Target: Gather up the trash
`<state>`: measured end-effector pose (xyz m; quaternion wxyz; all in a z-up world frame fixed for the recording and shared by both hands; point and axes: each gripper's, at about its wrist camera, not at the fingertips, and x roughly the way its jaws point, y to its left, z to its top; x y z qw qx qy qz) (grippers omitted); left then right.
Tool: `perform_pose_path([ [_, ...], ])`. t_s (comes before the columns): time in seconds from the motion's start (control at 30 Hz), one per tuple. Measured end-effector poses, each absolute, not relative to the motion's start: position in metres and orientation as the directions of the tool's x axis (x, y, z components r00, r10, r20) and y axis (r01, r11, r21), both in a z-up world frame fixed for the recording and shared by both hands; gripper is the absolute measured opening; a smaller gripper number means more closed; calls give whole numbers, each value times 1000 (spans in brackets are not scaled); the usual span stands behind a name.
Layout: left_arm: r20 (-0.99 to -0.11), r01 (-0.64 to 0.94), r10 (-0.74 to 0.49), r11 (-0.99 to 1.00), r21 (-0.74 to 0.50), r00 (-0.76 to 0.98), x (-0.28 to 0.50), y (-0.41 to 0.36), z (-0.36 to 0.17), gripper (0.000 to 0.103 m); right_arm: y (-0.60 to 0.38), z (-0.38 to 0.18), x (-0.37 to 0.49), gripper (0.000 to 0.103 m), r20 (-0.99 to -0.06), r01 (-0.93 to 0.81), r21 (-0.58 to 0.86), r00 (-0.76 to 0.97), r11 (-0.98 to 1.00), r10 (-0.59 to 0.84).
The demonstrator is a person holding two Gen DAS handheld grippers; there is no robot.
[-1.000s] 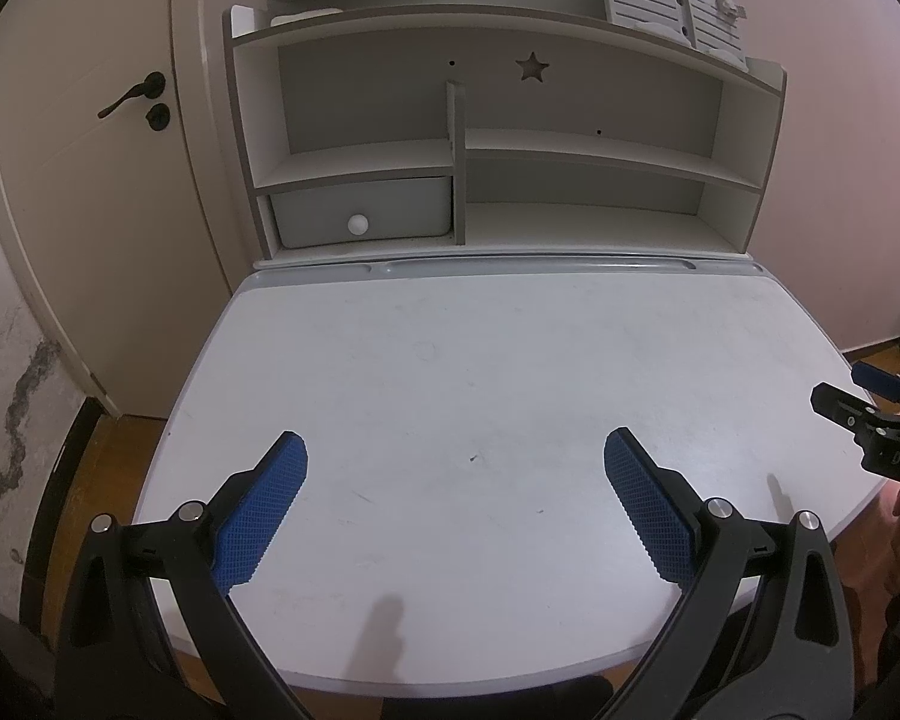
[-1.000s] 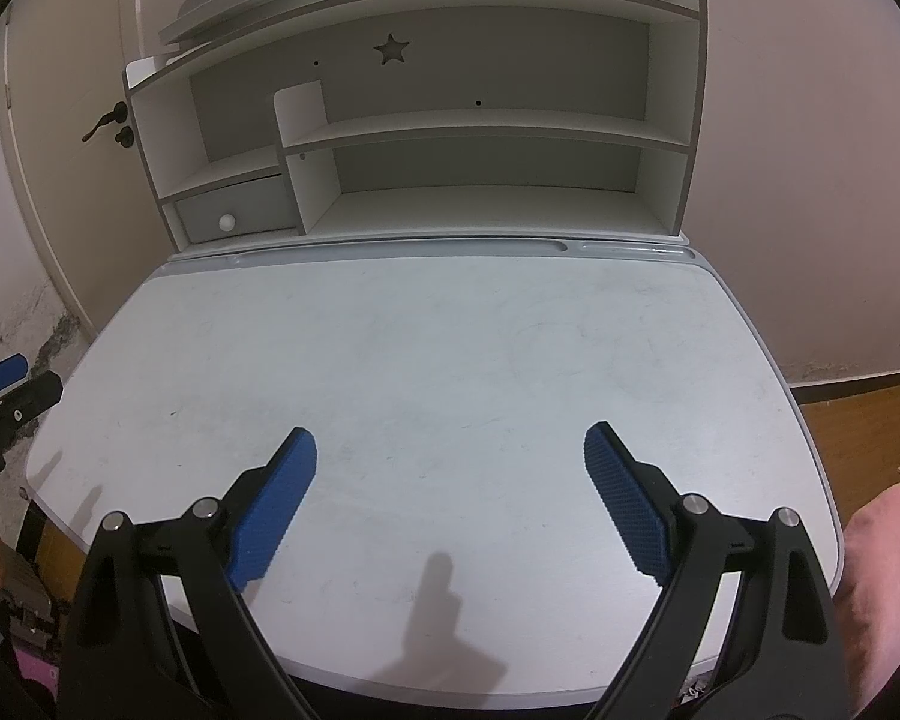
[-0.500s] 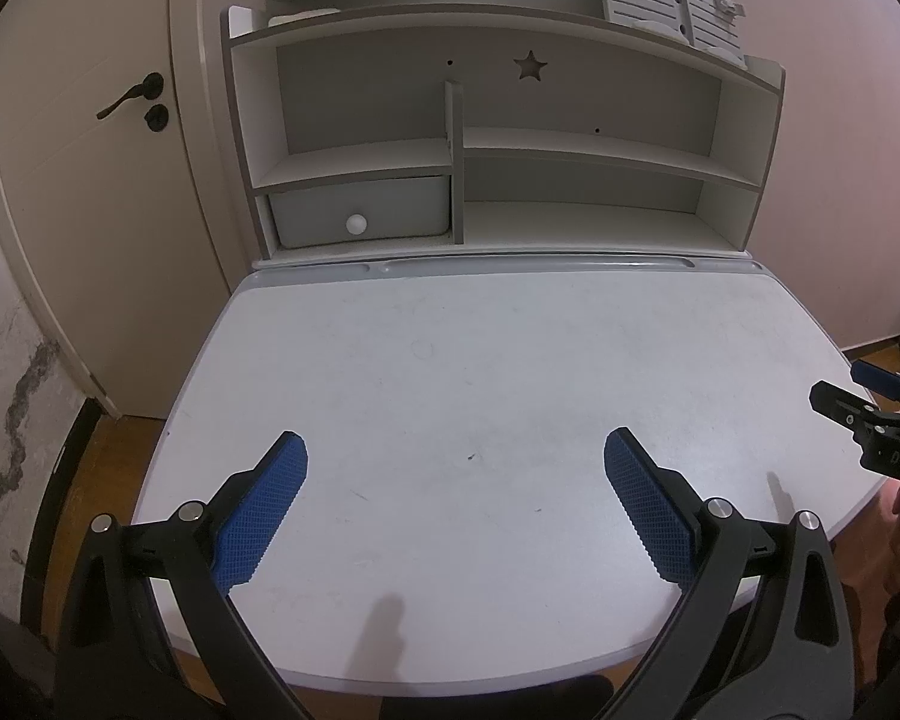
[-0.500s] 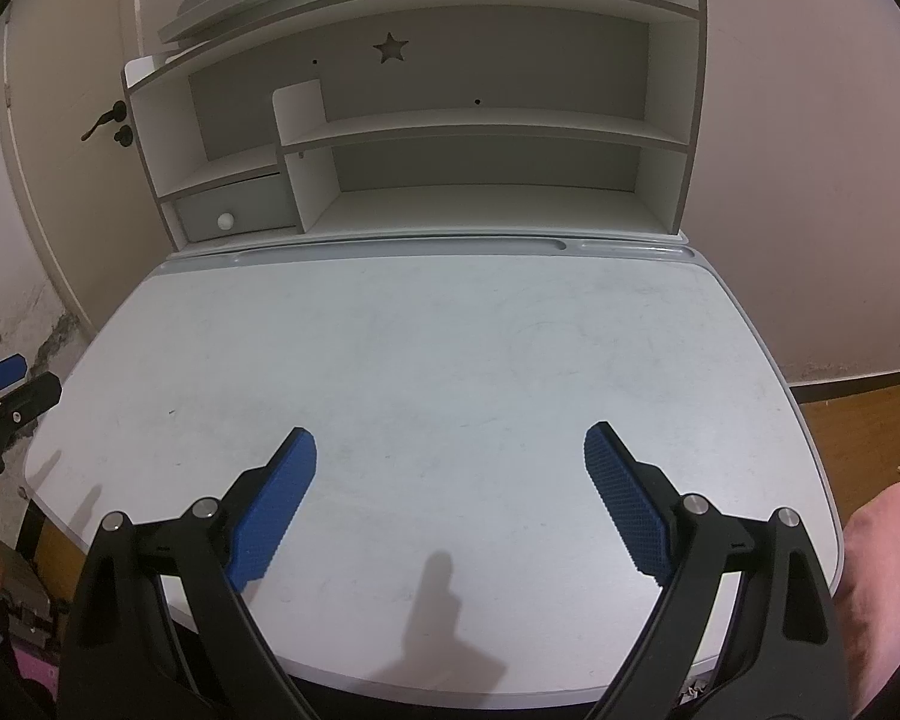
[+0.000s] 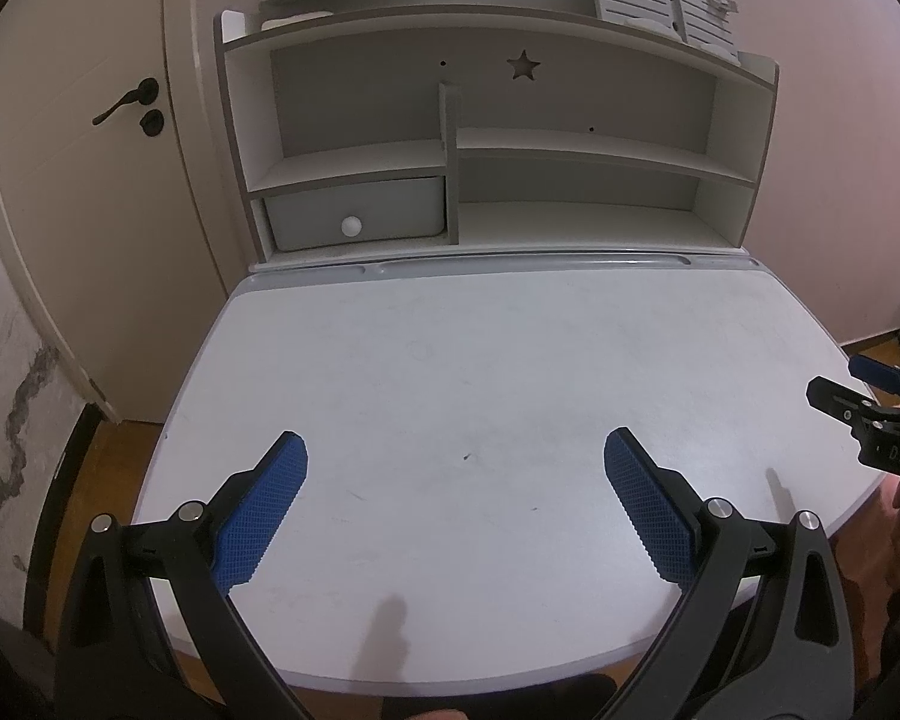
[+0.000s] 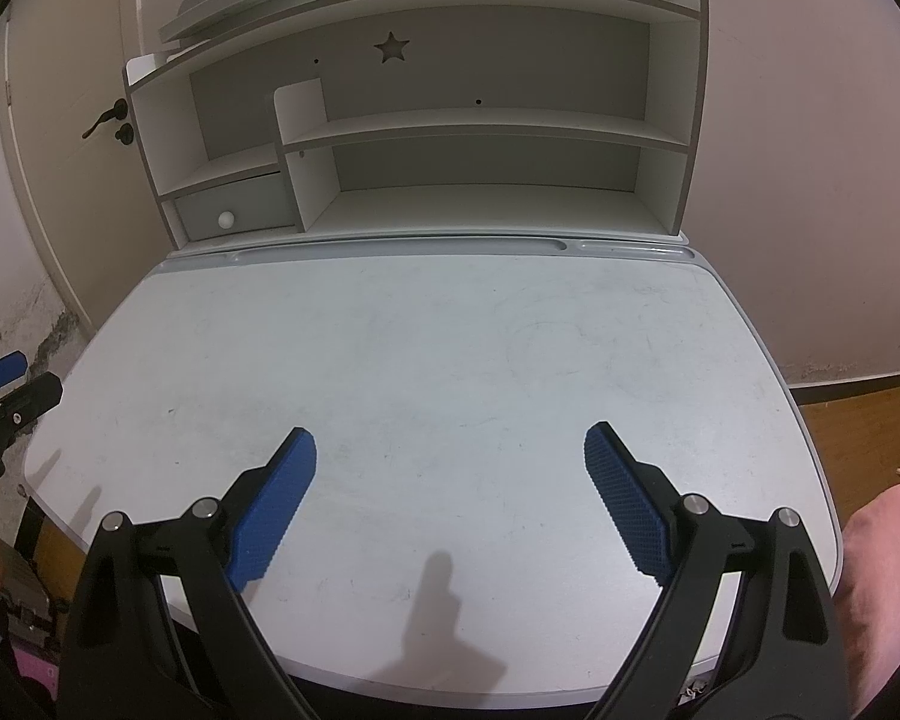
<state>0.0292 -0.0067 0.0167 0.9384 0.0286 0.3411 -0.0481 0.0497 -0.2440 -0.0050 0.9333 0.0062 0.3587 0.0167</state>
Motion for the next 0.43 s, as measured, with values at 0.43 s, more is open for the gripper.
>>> perform_pose_path([
  [0.43, -645, 105, -67, 994, 21, 761, 31, -6, 16, 96, -246, -7, 50, 88, -673, -28, 21, 739, 999, 35],
])
